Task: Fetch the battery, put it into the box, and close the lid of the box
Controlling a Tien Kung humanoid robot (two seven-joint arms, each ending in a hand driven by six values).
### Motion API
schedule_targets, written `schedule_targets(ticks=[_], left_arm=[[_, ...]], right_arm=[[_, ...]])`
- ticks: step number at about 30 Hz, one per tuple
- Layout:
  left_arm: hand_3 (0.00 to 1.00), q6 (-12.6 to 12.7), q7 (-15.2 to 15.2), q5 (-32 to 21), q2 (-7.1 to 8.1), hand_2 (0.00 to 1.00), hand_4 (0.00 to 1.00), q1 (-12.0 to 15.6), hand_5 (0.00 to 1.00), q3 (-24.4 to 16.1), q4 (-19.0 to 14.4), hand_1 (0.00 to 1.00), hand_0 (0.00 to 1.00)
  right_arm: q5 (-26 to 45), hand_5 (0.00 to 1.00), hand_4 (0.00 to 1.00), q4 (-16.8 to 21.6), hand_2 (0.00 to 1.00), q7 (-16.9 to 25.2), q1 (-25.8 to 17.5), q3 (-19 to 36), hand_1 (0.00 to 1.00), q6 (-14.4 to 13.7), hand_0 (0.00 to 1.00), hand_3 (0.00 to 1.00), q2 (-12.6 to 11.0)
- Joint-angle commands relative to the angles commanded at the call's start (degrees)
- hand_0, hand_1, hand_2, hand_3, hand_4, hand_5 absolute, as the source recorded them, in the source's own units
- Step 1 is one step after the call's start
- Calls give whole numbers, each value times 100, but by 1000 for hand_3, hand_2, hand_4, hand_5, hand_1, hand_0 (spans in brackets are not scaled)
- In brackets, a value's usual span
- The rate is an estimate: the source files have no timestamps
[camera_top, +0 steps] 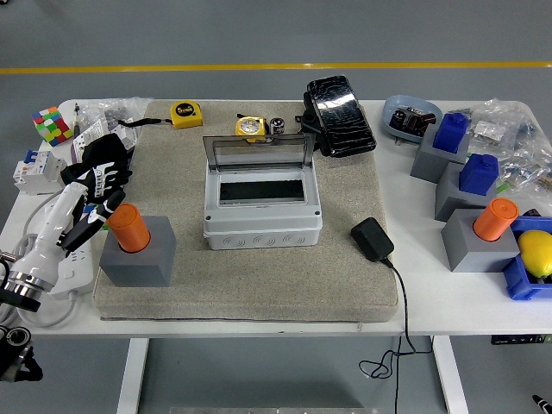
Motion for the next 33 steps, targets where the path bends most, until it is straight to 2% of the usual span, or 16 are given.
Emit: schedule_targets(ticks=[2,3,8,9,14,15,20,21,26,27,32,33], left_arm=[[852,35,-20,1,-19,811,998,-1,757,31,19,769,702],[826,69,-39,6,-44,756,998,-3,541,60,44,736,682],[826,171,-68,37,-68,756,998,-20,541,212,99,736,682],[779,199,-81,48,-70,698,998,-20,317,245,105,688,643],[779,279,-124,52,-96,698,998,-40,317,328,141,688,643],[748,291,-134,44,-98,635,998,-43,188,351,146,657,595],[748,407,-211,-38,-156,635,998,-88,188,446,227,657,595],[692,445,-242,-68,-170,580,998,-100,2,468,247,589,519],[692,540,-393,-265,-235,580,998,-169,2,541,347,589,519],[633,550,-414,-301,-246,499,998,-178,2,543,358,524,492],[633,582,-518,-504,-351,499,998,-224,2,534,419,524,492],[590,577,-529,-539,-365,470,998,-229,2,544,424,481,473]], right_arm=[[2,413,959,0,659,1,0,2,660,-1,656,537,2],[15,412,959,2,659,7,-1,4,660,-4,656,537,4],[21,412,959,1,659,8,-5,-8,660,6,656,537,13],[19,413,959,0,659,8,-8,-9,661,6,656,537,12],[18,413,959,-4,659,8,-6,-15,661,14,656,537,13],[19,412,959,-2,659,10,-6,-14,660,14,655,537,15],[22,412,959,-2,659,15,-5,-13,660,12,655,537,21],[23,412,960,-2,659,16,-6,-13,659,12,656,537,23],[30,412,960,-3,659,17,-5,-26,659,7,656,537,28],[30,412,960,-2,660,18,-4,-27,660,5,655,537,29],[38,412,960,-3,660,20,-8,-37,660,2,655,537,31],[41,412,961,-3,660,19,-10,-39,661,3,655,537,32]])
